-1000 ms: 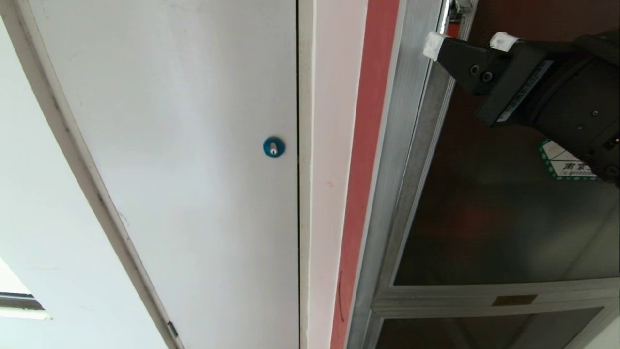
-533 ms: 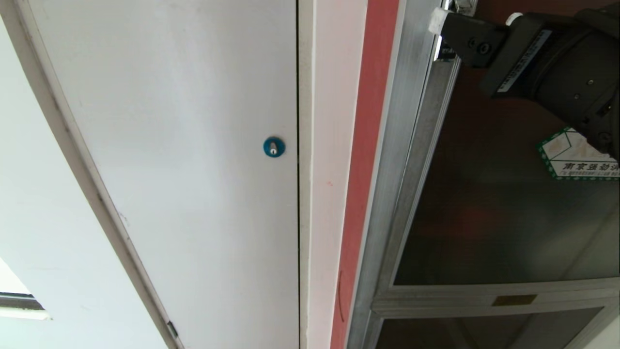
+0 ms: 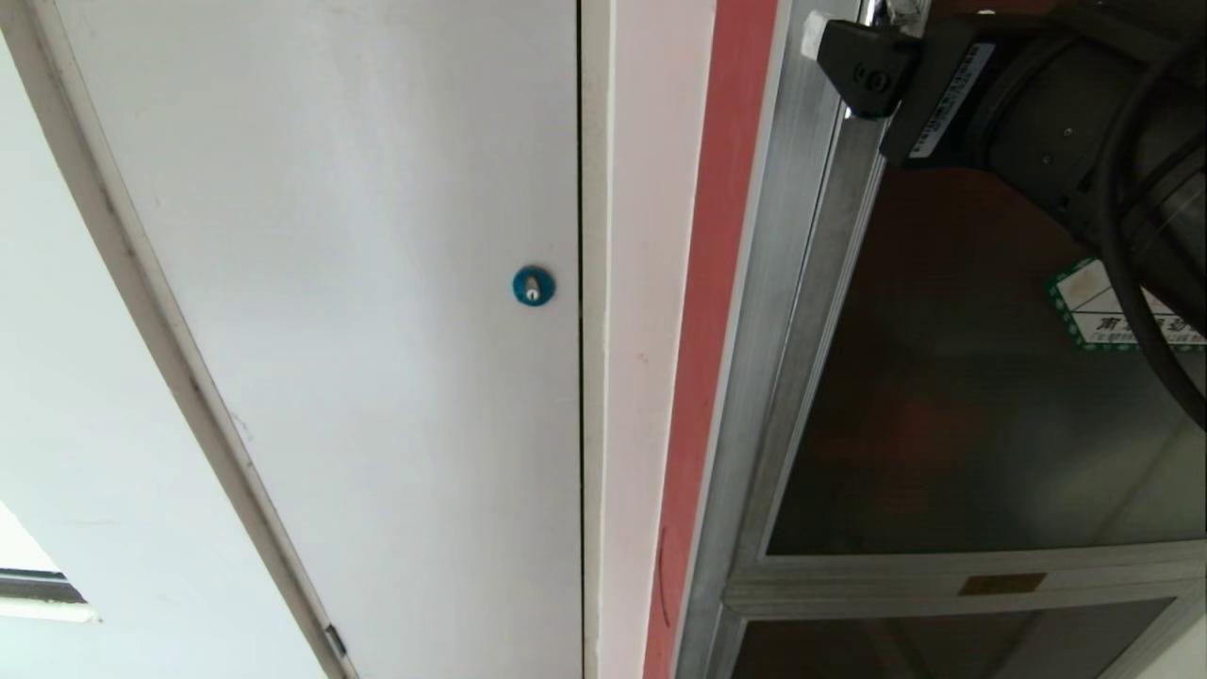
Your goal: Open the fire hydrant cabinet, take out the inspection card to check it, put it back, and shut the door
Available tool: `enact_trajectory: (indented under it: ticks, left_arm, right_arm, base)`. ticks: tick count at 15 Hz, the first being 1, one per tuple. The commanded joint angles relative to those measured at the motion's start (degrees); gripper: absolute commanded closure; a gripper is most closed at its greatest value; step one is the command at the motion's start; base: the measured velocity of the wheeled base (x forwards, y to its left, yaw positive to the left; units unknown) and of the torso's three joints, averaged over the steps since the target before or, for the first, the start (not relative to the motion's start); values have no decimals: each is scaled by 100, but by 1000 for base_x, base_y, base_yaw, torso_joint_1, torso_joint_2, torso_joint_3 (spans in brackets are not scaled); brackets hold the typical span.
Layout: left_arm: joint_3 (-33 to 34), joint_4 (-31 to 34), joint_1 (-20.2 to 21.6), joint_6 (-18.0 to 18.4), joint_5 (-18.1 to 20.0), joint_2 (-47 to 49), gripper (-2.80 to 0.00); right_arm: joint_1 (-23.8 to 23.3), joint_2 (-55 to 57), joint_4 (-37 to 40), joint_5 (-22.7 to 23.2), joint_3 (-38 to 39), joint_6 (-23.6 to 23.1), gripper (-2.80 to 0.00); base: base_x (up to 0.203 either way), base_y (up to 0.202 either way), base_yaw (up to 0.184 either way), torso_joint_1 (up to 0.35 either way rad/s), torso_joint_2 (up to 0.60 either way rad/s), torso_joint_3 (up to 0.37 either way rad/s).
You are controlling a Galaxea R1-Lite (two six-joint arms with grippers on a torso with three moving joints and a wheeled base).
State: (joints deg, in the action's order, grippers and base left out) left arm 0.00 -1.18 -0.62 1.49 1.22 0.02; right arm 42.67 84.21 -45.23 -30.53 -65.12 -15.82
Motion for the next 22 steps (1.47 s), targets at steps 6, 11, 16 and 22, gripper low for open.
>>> enact_trajectory:
  ticks: [6,11,16,22]
  left_arm:
    - [70,-5,1,1,1,-2,0]
    - [70,-3,1,1,1,-2,0]
    - [70,-5,1,1,1,0,0]
    - [70,-5,1,1,1,-2,0]
  right_arm:
    - [-57,236,-21,-190,-335,-149,-280]
    - [-92,280,-21,-190,-379,-158,-280]
    - [-127,297,-30,-190,-353,-176,0]
    - [-127,297,-30,-181,-399,-185,0]
  base:
    - [0,0,0,0,0,0]
    - [0,0,0,0,0,0]
    - [0,0,0,0,0,0]
    - [0,0,0,0,0,0]
